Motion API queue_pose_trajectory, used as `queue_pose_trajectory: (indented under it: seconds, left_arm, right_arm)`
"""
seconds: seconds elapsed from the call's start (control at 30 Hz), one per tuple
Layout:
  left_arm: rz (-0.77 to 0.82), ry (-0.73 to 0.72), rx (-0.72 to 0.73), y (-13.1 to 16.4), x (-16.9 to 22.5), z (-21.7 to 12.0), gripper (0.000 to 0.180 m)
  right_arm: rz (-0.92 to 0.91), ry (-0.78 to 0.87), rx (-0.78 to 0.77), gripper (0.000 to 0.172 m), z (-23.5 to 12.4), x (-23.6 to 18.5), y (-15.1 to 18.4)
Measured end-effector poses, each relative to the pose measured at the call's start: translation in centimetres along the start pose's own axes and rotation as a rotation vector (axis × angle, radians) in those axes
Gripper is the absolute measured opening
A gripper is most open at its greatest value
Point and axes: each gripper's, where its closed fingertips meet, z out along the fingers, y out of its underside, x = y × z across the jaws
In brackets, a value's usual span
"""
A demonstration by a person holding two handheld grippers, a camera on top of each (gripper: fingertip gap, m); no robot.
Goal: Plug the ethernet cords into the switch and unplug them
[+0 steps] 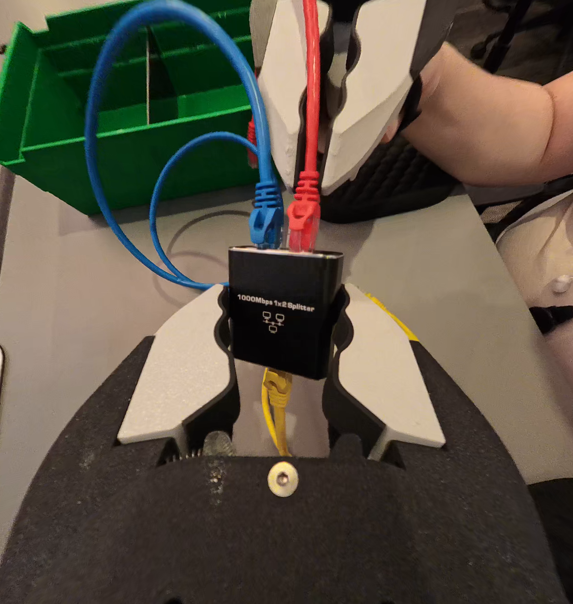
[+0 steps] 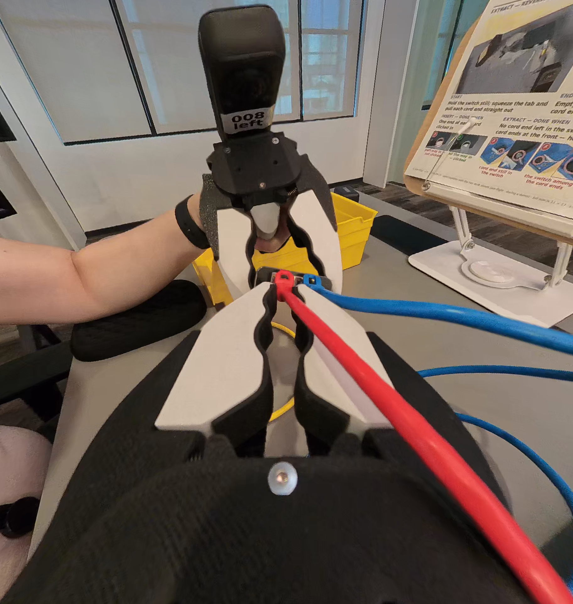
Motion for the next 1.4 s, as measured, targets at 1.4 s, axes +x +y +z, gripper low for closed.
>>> queue_pose_trajectory:
  seconds: [1.4]
  left_arm:
    - [0.157, -0.343, -0.156, -1.6, -1.8, -0.2, 0.061]
  right_arm:
    - [-0.075, 0.078, 0.114, 0.012, -1.3, 0.8, -1.7]
